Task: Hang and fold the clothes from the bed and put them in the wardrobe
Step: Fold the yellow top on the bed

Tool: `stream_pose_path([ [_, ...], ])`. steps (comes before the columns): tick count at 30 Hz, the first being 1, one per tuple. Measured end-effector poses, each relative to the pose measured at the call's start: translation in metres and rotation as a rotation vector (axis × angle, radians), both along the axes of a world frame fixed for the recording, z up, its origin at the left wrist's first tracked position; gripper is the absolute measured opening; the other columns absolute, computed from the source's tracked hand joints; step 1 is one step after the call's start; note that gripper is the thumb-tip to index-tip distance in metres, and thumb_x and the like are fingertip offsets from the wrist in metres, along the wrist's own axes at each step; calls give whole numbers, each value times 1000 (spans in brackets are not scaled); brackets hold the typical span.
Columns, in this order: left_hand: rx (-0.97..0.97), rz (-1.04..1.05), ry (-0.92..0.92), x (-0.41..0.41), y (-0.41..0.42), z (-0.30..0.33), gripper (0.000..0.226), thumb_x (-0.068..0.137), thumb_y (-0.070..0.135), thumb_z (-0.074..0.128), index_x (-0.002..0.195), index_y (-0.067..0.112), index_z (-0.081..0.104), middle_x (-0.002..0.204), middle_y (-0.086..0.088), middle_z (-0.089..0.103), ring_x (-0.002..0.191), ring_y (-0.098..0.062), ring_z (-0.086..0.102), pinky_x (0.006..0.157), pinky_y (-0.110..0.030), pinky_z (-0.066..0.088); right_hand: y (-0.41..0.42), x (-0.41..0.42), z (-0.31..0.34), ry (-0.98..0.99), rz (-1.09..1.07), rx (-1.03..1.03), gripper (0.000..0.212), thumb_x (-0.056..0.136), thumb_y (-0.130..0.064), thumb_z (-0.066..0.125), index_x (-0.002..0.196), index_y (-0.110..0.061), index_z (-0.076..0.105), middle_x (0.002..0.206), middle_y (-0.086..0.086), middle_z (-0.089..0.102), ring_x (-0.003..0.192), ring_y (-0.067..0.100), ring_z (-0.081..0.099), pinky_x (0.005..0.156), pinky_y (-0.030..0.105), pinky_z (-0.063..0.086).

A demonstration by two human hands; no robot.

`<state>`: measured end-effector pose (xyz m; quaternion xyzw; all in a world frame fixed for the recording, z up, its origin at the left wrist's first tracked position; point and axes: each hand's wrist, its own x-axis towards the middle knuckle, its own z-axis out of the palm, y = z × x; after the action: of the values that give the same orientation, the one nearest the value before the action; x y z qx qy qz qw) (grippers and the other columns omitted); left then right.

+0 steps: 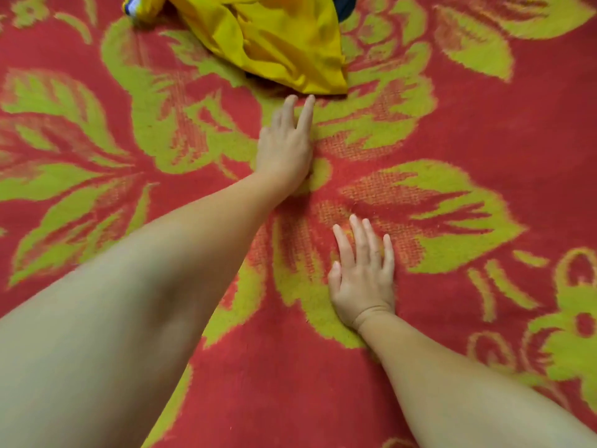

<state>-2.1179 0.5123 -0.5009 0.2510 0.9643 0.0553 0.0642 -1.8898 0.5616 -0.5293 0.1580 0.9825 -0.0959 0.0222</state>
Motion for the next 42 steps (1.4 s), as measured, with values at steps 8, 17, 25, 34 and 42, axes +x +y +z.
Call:
stream_pose_path([
  [8, -87, -50, 109, -75, 57, 1, 38, 97, 9, 36, 130, 14, 52, 152, -15, 32, 145, -30, 18, 117, -53, 9, 3, -5, -5, 29, 11, 58, 60, 86, -33, 34, 143, -17, 41, 153, 10, 33, 142, 24, 23, 112, 50, 14],
  [17, 136, 111, 52, -6, -11, 18, 25, 95, 19, 40, 101, 7, 61, 110, -21, 64, 104, -42, 55, 79, -46, 39, 7, 0, -5, -8, -11, -1, 63, 88, -35, 23, 148, -19, 33, 158, 7, 22, 146, 23, 19, 117, 46, 1],
  [25, -37, 36, -236, 158, -104, 35, 28, 98, 31, 44, 103, 13, 65, 108, -15, 67, 102, -37, 60, 73, -37, 44, 7, -2, 4, -153, 22, -49, 66, 96, -40, 36, 154, -22, 10, 162, 5, 2, 148, 21, 0, 119, 49, -2],
  [34, 253, 268, -204, 271, -176, 200, 21, 96, 25, 45, 96, 10, 60, 98, -19, 67, 96, -41, 58, 68, -42, 36, -96, 46, 179, -393, 487, -390, 41, 96, -33, 51, 132, -14, 53, 144, 9, 47, 135, 21, 38, 107, 38, 28],
  [42, 709, 206, -132, 276, -233, 390, 45, 87, 23, 68, 128, 15, 50, 102, -3, 55, 90, -20, 54, 78, -33, 44, -110, 18, 462, -62, 437, -665, 23, 85, 3, 46, 92, 0, 68, 85, 4, 64, 80, 15, 56, 71, 30, 49],
])
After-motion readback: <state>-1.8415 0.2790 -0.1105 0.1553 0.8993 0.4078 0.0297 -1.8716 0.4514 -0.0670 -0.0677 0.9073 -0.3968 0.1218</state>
